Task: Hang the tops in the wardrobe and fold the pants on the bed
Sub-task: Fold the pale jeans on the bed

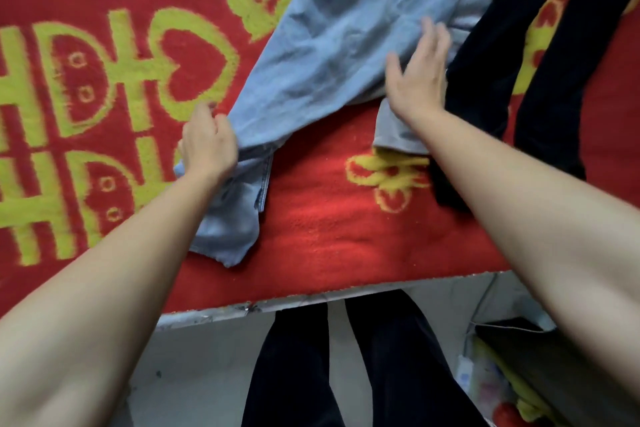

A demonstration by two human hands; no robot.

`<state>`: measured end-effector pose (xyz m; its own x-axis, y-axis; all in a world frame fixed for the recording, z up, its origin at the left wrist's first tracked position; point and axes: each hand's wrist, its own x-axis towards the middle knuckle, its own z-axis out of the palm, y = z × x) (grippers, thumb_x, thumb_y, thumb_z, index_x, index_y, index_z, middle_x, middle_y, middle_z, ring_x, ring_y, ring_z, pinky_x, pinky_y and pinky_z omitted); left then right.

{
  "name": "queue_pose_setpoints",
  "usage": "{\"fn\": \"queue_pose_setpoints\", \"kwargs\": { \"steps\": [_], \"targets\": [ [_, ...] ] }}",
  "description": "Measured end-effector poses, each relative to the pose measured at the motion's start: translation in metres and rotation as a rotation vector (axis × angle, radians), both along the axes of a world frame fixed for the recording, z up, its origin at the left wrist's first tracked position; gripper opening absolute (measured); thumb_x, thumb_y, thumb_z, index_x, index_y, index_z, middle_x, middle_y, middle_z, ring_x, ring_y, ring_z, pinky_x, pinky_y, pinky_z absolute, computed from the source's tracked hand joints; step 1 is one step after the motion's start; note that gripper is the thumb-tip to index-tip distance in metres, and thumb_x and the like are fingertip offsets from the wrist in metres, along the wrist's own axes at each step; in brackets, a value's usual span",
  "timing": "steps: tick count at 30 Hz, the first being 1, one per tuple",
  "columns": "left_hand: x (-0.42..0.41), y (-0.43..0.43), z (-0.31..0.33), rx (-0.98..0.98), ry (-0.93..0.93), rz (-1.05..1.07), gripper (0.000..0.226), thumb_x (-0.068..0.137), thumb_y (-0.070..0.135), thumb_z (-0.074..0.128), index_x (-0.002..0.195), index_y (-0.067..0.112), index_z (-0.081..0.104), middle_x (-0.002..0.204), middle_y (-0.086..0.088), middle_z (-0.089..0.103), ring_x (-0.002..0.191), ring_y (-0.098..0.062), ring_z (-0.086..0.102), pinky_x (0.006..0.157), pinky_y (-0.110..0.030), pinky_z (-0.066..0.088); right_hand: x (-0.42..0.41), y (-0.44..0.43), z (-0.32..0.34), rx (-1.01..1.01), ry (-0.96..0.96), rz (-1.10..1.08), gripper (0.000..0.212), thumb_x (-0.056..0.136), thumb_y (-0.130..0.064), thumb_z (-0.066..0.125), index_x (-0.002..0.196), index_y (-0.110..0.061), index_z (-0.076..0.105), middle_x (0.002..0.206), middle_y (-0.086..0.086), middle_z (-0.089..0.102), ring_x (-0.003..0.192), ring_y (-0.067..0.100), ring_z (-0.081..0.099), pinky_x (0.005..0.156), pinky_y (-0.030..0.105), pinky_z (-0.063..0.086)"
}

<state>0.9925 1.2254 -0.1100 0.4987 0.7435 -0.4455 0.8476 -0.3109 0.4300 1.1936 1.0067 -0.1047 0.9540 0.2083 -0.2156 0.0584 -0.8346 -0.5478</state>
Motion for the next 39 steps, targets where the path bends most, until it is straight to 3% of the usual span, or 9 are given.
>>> {"fn": "queue_pose_setpoints", "kwargs": {
  "steps": [7, 13, 18, 22, 27, 29, 32, 35, 39],
  "targets": [
    [0.105, -0.020, -0.015, -0.097, -0.152, -0.251, 0.080, 0.093, 0.055, 0.052, 0.157, 0.025, 0.014, 0.151, -0.006, 0.045, 0.137, -0.030, 0.043, 0.111, -0.041, 0.035, 0.093, 0.014, -0.005, -0.068, 0.093, -0.264, 0.093, 0.098, -0.037, 0.054, 0.157, -0.003, -0.008, 0.157, 0.012, 0.037, 0.141, 0.026, 0.041, 0.108, 0.028, 0.028],
    [0.112, -0.017, -0.013, 0.016, -0.158, -0.253, 0.045, 0.104, 0.043, 0.030, 0.130, 0.017, 0.056, 0.123, -0.018, 0.062, 0.118, -0.040, 0.053, 0.097, -0.050, 0.042, 0.028, 0.011, -0.006, 0.006, 0.230, 0.287, 0.068, 0.094, -0.024, 0.049, 0.157, -0.010, 0.025, 0.153, 0.018, 0.043, 0.139, 0.032, 0.043, 0.114, 0.036, 0.033],
    [0.135, -0.005, 0.001, 0.012, -0.240, -0.199, 0.058, 0.103, 0.045, 0.037, 0.150, 0.012, 0.036, 0.150, -0.013, 0.044, 0.139, -0.028, 0.038, 0.115, -0.042, 0.028, -0.047, -0.035, -0.016, -0.091, 0.445, 0.572, 0.057, 0.092, -0.024, 0.058, 0.147, -0.022, 0.044, 0.129, 0.015, 0.063, 0.117, 0.033, 0.059, 0.095, 0.036, 0.045],
    [0.160, -0.019, 0.004, -0.117, -0.192, -0.576, 0.069, 0.097, 0.047, 0.051, 0.156, 0.028, 0.020, 0.154, -0.006, 0.041, 0.141, -0.028, 0.036, 0.114, -0.049, 0.031, -0.042, -0.053, -0.007, -0.182, 0.393, 0.591, 0.044, 0.085, -0.061, 0.048, 0.116, -0.034, 0.065, 0.108, 0.001, 0.071, 0.105, 0.026, 0.064, 0.082, 0.033, 0.048],
    [0.163, -0.038, -0.007, 0.013, -0.009, -0.673, 0.047, 0.093, 0.035, 0.053, 0.140, 0.039, 0.048, 0.131, -0.006, 0.061, 0.126, -0.035, 0.043, 0.101, -0.048, 0.034, -0.008, -0.067, -0.003, -0.107, 0.009, -0.078, 0.054, 0.096, -0.065, 0.038, 0.073, -0.019, 0.056, 0.087, -0.001, 0.051, 0.091, 0.030, 0.059, 0.070, 0.028, 0.029],
    [0.157, -0.040, -0.006, -0.033, -0.028, -0.624, 0.042, 0.086, 0.030, 0.060, 0.128, 0.035, 0.056, 0.122, -0.007, 0.063, 0.124, -0.034, 0.041, 0.098, -0.044, 0.030, 0.017, -0.069, -0.006, 0.019, -0.010, -0.451, 0.044, 0.092, -0.065, 0.049, 0.097, -0.022, 0.052, 0.107, 0.002, 0.049, 0.103, 0.025, 0.055, 0.074, 0.021, 0.024],
    [0.143, -0.037, -0.003, -0.082, -0.007, -0.607, 0.024, 0.073, 0.033, 0.063, 0.096, 0.033, 0.057, 0.097, -0.004, 0.064, 0.107, -0.029, 0.048, 0.088, -0.040, 0.029, 0.055, -0.072, -0.006, 0.109, 0.200, -0.653, 0.086, 0.082, -0.061, 0.067, 0.144, -0.012, 0.033, 0.141, 0.011, 0.041, 0.126, 0.023, 0.047, 0.094, 0.019, 0.030],
    [0.125, -0.031, 0.006, -0.296, -0.090, -0.391, 0.009, 0.074, 0.036, 0.051, 0.074, 0.028, 0.055, 0.074, 0.005, 0.062, 0.083, -0.022, 0.053, 0.081, -0.036, 0.043, 0.064, -0.075, -0.002, 0.127, 0.314, -0.340, 0.069, 0.081, -0.036, 0.074, 0.140, -0.009, 0.049, 0.132, 0.006, 0.062, 0.119, 0.021, 0.060, 0.100, 0.026, 0.045],
    [0.107, -0.026, 0.018, -0.374, -0.112, -0.220, 0.033, 0.088, 0.029, 0.041, 0.096, 0.023, 0.072, 0.102, -0.005, 0.069, 0.092, -0.021, 0.063, 0.078, -0.032, 0.050, 0.028, -0.065, 0.012, -0.012, 0.093, 0.321, 0.045, 0.087, -0.014, 0.058, 0.132, -0.017, 0.063, 0.109, 0.015, 0.068, 0.105, 0.038, 0.061, 0.089, 0.040, 0.049]
  ]
}}
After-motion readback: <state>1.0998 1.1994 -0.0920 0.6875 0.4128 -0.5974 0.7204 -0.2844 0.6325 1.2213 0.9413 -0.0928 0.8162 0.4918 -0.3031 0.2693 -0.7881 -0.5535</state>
